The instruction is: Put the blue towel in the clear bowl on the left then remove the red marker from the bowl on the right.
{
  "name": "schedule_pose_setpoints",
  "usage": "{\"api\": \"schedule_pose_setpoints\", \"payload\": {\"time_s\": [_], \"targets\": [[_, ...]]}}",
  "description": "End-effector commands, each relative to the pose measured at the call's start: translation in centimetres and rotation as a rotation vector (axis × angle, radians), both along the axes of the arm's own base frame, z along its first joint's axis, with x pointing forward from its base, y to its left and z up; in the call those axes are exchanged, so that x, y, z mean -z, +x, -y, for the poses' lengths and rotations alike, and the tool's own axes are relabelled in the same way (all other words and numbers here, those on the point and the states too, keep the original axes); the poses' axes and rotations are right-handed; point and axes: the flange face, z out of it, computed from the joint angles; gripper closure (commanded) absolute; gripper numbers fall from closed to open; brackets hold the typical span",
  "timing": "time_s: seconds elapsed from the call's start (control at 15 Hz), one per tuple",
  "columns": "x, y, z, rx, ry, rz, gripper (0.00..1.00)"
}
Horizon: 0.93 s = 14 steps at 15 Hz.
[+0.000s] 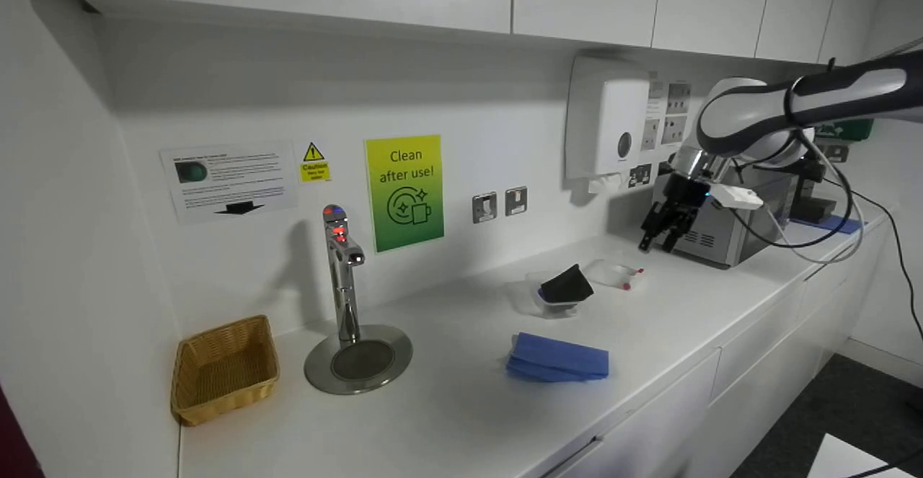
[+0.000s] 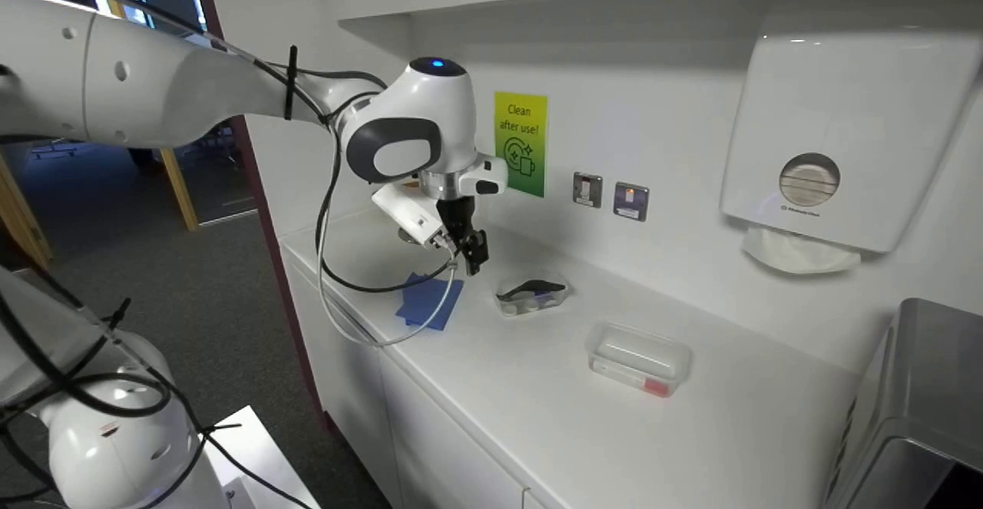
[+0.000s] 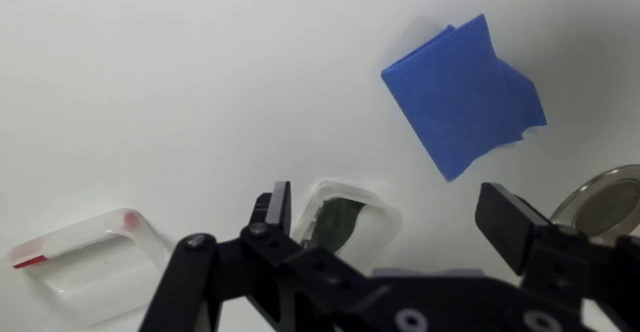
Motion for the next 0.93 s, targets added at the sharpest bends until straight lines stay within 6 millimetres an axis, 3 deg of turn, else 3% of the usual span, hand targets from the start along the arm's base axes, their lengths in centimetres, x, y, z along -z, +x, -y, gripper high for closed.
{"api": "schedule_pose_setpoints", "payload": {"time_s": [0.0,0.2,0.4,0.67,0.73,0.87], "targets": [[3.0,4.2,-6.5,0.170,0.029,-0.022,0.00],[6.4,6.5,-11.2,0.312,-0.012,-0.083,0.00],[9.0,7.2,-14.7,0.451,-0.043,-0.188,0.00],[9.3,7.1,-15.7,0.685,-0.054,-0.230,0.00],[10.6,7.0,-15.8,0.596,-0.045,-0.216,0.00],[10.7,6.9,-16.0,0.606,-0.045,-0.220,0.00]]}}
